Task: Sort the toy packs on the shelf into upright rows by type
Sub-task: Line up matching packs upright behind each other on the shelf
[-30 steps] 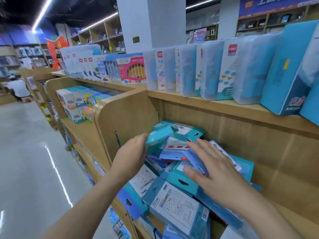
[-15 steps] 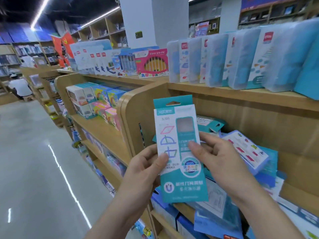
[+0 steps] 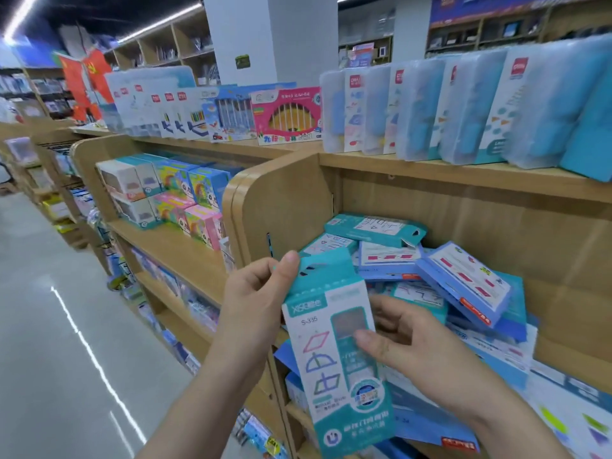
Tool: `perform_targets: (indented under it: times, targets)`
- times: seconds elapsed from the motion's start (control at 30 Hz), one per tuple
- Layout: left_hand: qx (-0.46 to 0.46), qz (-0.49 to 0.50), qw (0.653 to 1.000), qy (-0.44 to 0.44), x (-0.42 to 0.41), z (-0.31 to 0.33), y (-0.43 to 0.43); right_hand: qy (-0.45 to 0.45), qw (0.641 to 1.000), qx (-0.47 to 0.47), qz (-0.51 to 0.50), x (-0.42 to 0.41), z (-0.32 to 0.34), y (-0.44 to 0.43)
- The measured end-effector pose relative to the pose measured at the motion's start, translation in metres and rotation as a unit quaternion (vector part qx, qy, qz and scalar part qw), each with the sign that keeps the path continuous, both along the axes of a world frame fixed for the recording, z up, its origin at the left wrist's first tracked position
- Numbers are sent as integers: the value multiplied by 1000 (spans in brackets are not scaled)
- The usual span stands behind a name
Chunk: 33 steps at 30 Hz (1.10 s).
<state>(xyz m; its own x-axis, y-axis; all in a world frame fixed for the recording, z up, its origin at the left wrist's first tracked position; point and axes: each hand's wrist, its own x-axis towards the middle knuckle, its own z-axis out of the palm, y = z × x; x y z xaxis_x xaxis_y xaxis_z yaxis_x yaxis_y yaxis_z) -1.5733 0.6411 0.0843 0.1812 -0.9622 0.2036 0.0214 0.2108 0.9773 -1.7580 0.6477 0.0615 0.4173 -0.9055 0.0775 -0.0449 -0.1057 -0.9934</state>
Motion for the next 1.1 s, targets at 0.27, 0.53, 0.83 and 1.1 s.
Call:
perform_targets:
  times: [0.27,0.53,0.83,1.1]
  targets:
    - [55,-91,994,26,-25,-2,-3,-123,990,16,-63,-7,9,-1]
    - [103,-197,975,-21,-60,14,-48,-136,971,-20,-196,-49,20,-7]
    - [-94,-97,805,-578,-123,-21,-180,-169,915,-19,-366,-109,15,-19]
    - [-115,28,703,-701,-155,-43,-205,-86,920,-111,-366,-131,-2,-31]
